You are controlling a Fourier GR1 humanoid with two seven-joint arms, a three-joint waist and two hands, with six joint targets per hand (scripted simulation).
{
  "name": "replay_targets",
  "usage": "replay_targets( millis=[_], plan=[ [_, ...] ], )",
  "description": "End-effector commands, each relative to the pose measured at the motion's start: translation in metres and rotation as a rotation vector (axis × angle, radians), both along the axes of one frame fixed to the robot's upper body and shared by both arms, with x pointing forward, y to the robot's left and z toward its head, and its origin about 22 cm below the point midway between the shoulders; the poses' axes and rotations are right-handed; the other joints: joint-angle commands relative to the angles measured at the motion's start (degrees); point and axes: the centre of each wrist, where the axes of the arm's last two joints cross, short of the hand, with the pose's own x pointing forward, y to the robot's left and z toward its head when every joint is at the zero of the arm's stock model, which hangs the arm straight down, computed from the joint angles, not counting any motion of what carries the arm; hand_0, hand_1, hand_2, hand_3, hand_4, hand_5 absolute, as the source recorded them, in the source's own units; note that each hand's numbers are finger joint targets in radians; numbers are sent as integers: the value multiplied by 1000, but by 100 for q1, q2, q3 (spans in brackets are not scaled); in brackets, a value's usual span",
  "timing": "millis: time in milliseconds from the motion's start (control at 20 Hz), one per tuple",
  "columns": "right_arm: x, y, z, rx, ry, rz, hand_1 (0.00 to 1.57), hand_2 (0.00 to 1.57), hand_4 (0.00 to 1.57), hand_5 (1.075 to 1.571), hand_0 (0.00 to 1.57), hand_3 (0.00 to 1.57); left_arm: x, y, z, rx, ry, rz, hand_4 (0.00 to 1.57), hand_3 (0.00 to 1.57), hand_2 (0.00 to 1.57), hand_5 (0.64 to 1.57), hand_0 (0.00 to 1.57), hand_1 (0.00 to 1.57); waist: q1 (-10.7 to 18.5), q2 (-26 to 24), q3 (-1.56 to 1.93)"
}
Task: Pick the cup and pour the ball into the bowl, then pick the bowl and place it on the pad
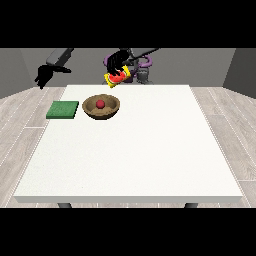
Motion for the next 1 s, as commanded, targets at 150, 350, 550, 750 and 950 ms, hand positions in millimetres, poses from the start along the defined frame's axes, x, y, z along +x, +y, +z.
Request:
replay_targets(
  millis=[150, 350, 550, 750, 950],
  plan=[
    [-16, -20, -7, 12, 26, -56, 0, 0, 0, 1528, 0, 262, -14, -8, 12, 34, -26, -41, 1209, 1571, 1571, 1457, 1499, 1499, 234, 12, -1],
    [-2, 2, -7, 51, 72, 20, 0, 0, 462, 1557, 0, 0, 3, 14, 13, -194, 60, 4, 1194, 1571, 1571, 1456, 1349, 1349, 221, 176, -8],
    [-7, -8, -5, 72, 105, -47, 0, 0, 470, 1557, 0, 0, 20, 68, 29, -580, 73, 66, 993, 1571, 1571, 1555, 364, 364, 753, 33, -28],
    [-3, -6, -2, 93, 67, -110, 0, 0, 470, 1557, 0, 0, 33, 109, 47, -837, 132, 81, 864, 1571, 1571, 1568, 370, 370, 1188, 272, -26],
    [9, -5, 15, 89, -23, -115, 0, 0, 236, 1561, 0, 0, 32, 114, 56, -1121, 263, -36, 996, 1528, 1571, 1564, 1294, 1294, 1233, 1004, -31]
  ],
)
